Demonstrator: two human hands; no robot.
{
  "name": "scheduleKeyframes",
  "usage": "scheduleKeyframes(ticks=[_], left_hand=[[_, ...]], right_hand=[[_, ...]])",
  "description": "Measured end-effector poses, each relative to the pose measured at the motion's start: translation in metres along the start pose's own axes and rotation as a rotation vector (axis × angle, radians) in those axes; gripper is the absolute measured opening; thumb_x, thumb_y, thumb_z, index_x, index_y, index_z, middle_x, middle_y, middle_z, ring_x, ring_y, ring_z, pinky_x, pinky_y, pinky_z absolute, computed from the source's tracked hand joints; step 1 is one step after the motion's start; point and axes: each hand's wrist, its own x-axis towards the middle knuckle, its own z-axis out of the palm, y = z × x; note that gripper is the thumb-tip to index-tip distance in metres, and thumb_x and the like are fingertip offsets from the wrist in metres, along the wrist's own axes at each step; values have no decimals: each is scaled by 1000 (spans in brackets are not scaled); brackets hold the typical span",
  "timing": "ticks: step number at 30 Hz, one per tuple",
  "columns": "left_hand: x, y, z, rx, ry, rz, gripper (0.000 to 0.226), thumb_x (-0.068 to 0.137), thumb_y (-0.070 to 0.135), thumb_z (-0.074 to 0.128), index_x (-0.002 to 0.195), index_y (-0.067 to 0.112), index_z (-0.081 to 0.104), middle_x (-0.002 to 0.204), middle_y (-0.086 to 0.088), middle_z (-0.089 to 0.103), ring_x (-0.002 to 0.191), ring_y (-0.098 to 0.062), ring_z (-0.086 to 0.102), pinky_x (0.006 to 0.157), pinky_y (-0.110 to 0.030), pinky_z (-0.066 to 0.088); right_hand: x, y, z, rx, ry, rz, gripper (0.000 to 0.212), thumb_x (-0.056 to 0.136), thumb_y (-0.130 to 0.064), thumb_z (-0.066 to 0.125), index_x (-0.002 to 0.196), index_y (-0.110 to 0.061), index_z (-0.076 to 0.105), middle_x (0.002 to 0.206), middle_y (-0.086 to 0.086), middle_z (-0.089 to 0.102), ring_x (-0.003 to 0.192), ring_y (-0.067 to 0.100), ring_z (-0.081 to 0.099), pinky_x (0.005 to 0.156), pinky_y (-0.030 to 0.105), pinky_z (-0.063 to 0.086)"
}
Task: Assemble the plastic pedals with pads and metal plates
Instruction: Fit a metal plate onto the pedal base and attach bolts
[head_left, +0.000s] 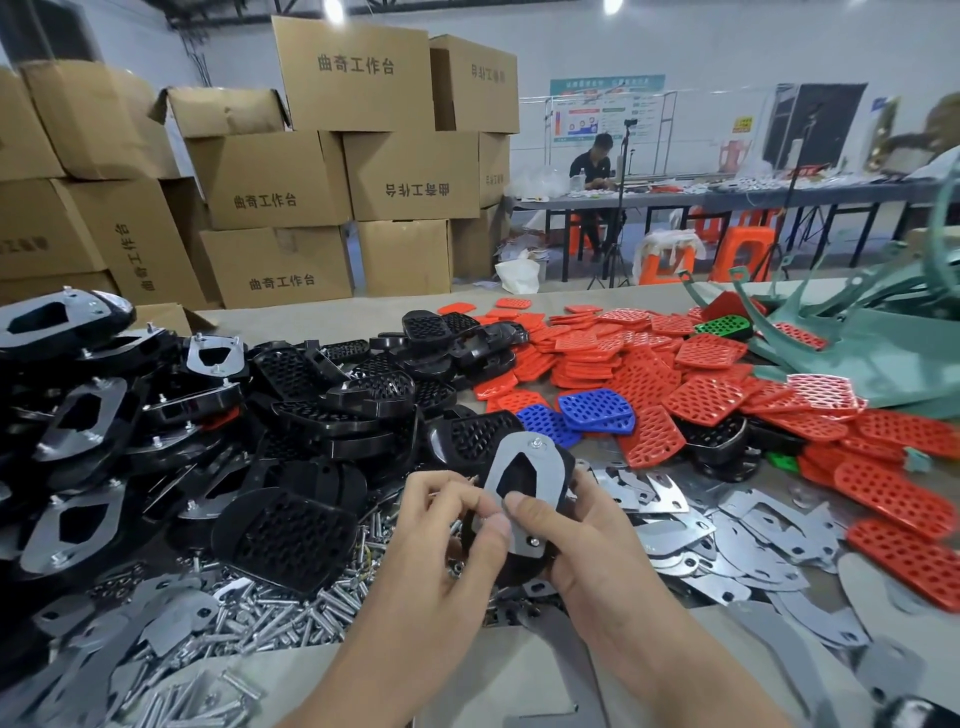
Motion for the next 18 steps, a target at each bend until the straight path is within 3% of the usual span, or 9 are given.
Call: scheduleKeyframes(ticks=[3,6,9,11,15,18], left_hand=[[-1,0,-1,13,-33,20,13,94,50,53,99,41,60,117,24,40,126,-2,45,89,-5,36],[-2,-1,-2,-20,6,-9,15,99,48,51,112,42,52,120,22,51,123,-2,51,90,-15,44],[-1,2,-1,15,-11,0,8,99,35,55,98,34,63,117,21,43,118,2,48,83,-8,43],[-2,3,0,25,-44,12,10,98,31,60,91,32,67,118,15,40,123,3,43,85,-3,38],[-2,3,-3,-100,-2,-27,12,98,44,56,110,44,55,117,21,54,121,-1,51,87,-14,46],[-1,3,-2,-37,-4,-24,6,98,35,57,102,39,59,115,20,51,116,-1,53,82,-11,45]], right_hand=[[0,1,0,20,7,-2,27,92,-2,68,118,-9,67,112,18,76,100,33,74,80,39,61],[2,1,0,35,29,-1,28,91,0,67,119,-7,66,111,20,75,95,33,74,77,40,61],[2,2,1,11,23,-13,29,91,2,67,119,-7,65,111,20,76,99,35,74,81,42,61],[1,2,1,6,27,-14,29,91,0,67,119,-8,65,111,19,76,101,36,74,84,43,61],[1,0,-1,28,32,-8,28,91,-2,69,118,-10,67,111,18,76,98,34,74,81,44,60],[1,1,0,9,26,-12,27,91,1,67,117,-7,66,108,17,76,94,31,75,76,38,61]])
